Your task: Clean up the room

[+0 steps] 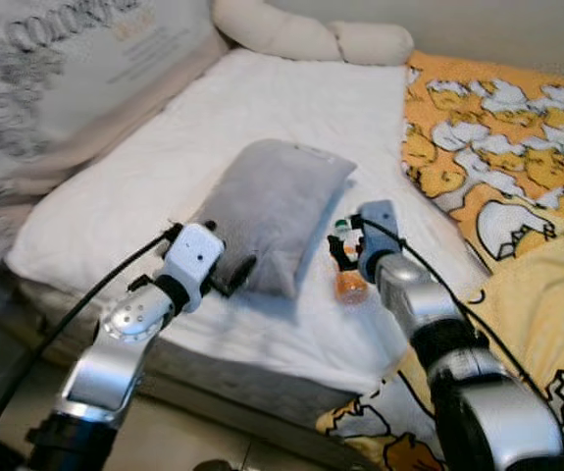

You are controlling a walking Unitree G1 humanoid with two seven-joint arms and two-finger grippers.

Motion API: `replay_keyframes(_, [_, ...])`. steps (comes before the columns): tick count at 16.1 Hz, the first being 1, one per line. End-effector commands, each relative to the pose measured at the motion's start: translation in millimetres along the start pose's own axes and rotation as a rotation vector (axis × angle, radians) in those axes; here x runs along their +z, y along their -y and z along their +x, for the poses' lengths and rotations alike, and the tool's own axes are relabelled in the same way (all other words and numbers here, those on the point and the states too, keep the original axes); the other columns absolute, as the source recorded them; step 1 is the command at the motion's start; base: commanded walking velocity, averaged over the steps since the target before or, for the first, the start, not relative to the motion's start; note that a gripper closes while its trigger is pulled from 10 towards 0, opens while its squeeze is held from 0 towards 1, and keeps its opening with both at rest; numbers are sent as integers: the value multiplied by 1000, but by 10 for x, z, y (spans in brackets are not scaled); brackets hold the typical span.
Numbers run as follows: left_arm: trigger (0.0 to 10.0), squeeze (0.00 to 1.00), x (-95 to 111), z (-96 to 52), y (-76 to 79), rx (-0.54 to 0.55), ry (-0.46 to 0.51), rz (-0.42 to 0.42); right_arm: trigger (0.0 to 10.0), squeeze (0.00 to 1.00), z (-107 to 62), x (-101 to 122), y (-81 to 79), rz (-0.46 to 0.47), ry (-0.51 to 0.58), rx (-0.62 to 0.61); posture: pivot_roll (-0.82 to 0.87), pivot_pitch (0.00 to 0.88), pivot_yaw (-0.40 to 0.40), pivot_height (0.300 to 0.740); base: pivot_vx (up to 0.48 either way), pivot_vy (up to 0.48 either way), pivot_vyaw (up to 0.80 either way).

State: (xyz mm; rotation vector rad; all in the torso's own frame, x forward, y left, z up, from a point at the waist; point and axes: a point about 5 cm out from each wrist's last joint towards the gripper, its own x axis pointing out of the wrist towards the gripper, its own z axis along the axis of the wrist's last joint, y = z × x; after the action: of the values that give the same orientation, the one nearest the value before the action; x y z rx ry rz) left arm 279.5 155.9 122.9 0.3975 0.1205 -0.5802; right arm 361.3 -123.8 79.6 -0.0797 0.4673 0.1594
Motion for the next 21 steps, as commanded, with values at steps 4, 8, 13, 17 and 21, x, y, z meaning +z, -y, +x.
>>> replay_keyframes(4, [10000, 0, 39, -141, 127, -167, -43, 64, 10000, 0, 46, -89, 66, -106, -117, -60, 194, 0, -18, 740, 0, 0, 0])
replay_keyframes(8, [10000, 0, 52, -347, 158, -198, -92, 83, 10000, 0, 27, -307, 87, -97, -197, -111, 290, 0, -54, 740, 0, 0, 0])
replay_keyframes(13, [10000, 0, 152, -481, 212, -203, -104, 91, 10000, 0, 1, -397, 188, -37, -205, -199, 340, 0, -48, 740, 0, 0, 0])
replay_keyframes(17, [10000, 0, 236, -529, 301, -256, -102, 89, 10000, 0, -52, -548, 331, 81, -251, -271, 352, 38, -41, 740, 0, 0, 0])
replay_keyframes(21, [10000, 0, 277, -548, 378, -300, -107, 81, 10000, 0, -105, -745, 363, 157, -305, -252, 345, 90, -30, 740, 0, 0, 0])
